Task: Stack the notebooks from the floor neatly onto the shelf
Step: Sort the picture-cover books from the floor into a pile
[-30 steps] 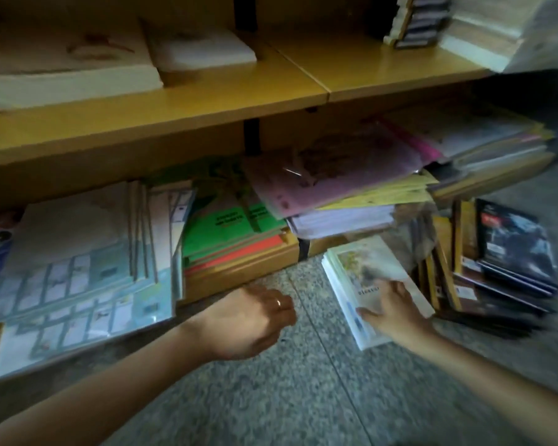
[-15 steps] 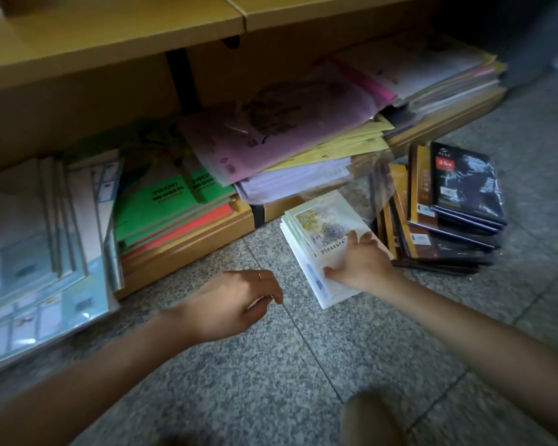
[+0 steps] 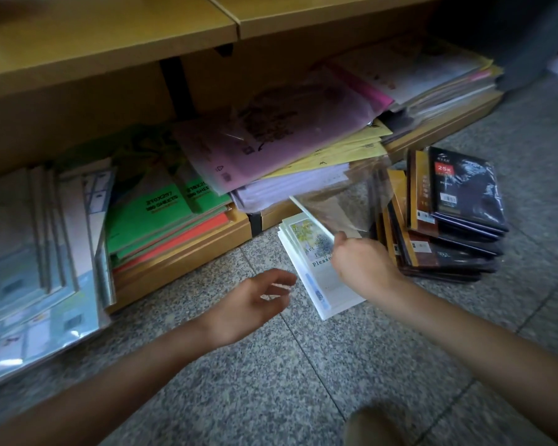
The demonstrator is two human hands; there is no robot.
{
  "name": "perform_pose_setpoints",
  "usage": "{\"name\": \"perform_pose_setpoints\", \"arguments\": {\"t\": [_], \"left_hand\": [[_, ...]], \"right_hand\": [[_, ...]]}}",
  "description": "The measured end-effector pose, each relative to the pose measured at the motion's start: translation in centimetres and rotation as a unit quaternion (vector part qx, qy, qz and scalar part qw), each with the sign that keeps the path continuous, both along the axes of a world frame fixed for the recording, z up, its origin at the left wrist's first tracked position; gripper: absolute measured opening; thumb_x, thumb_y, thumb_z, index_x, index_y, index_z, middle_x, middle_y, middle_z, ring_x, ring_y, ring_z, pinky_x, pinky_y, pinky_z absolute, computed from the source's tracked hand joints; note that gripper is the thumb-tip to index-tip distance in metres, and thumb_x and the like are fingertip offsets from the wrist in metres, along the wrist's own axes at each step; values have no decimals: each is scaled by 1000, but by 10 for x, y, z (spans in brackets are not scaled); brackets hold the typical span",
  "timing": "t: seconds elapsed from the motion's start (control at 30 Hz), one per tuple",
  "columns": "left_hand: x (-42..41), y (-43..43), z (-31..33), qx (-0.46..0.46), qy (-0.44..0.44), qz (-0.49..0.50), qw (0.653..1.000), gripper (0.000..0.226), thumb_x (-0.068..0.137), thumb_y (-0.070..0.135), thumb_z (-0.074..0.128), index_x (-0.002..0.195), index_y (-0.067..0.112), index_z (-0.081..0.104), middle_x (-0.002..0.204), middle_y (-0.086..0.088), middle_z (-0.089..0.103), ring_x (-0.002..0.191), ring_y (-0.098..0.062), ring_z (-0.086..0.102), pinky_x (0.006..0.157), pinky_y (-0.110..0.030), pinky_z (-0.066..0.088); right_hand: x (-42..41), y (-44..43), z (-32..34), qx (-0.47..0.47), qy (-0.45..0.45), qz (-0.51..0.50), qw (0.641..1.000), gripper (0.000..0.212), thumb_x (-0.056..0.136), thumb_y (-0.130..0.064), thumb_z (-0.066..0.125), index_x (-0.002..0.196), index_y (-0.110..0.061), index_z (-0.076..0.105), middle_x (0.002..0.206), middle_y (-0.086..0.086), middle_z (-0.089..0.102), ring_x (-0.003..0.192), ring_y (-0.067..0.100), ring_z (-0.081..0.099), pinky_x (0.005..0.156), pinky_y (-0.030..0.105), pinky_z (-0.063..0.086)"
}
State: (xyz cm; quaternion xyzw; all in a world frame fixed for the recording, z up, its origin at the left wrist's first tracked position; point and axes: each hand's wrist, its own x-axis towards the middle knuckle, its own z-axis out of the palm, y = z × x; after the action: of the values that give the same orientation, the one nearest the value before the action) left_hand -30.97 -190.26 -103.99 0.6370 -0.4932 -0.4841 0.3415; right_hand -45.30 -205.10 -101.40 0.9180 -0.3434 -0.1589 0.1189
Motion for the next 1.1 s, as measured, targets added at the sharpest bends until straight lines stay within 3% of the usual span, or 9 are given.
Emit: {"name": "perform_pose_setpoints", "arguments": {"t": [0.17,0.23,0.33,0.43,0.57,0.67,0.83,1.0,1.1], "left_hand": [[3,-2,9,60,140,80,985,70,81,52,55,142,31,30,135,16,45,120,-10,52,99,-33,47],[2,-4,13,74,250,105,960,78,74,60,60,140,24,38,131,9,54,119,-16,56,96,-36,50],[-8,-2,23,63,317,128,938,46,87,49,50,107,10,65,104,-8,70,95,-20,67,81,-32,57],[-8,5,18,57,301,249,919,38,98,17,41,73,5,67,70,-12,66,67,-22,63,56,-25,53],[4,18,6,55,196,306,930,15,98,10,41,102,10,56,88,-12,66,76,-24,64,62,-32,52],[7,26,7,39,149,329,932,17,98,7,40,107,16,51,103,-12,64,95,-28,62,78,-43,53],[13,34,6,30,124,342,931,27,96,2,41,121,11,42,117,-14,59,106,-30,59,84,-44,52],[20,39,7,-13,128,325,937,81,95,-4,40,148,39,-4,154,8,18,135,-20,35,98,-33,40],[22,39,10,-24,125,313,941,84,94,-6,40,146,46,1,154,7,20,124,-17,46,85,-26,47]], "right_hand": [[2,35,25,47,-109,32,992,31,95,-10,40,123,2,42,72,2,56,51,19,47,36,22,22],[6,59,23,79,-144,67,984,27,88,-14,59,109,3,56,55,-1,50,34,12,35,30,19,21],[13,88,18,88,-194,134,968,31,60,-17,78,86,-2,69,45,-2,54,28,10,39,31,16,24],[14,103,22,271,-243,92,927,34,92,-34,49,117,-12,53,88,-1,64,70,13,62,54,24,43],[18,76,3,448,-329,-50,830,50,92,-51,42,135,-24,42,130,-10,50,112,1,47,88,21,39],[18,36,-35,331,-325,-103,880,62,90,-38,55,141,-14,30,143,4,34,135,16,29,106,26,30],[-8,8,-88,209,-114,-198,951,98,88,-57,48,148,-10,-14,154,24,-16,144,39,-6,118,47,6],[-11,6,-88,184,-147,-170,957,92,85,-54,54,150,-14,1,157,21,-2,144,36,7,118,42,16],[-13,8,-87,142,-118,-150,971,89,87,-55,48,149,-10,3,156,23,4,144,35,15,114,38,23]]}}
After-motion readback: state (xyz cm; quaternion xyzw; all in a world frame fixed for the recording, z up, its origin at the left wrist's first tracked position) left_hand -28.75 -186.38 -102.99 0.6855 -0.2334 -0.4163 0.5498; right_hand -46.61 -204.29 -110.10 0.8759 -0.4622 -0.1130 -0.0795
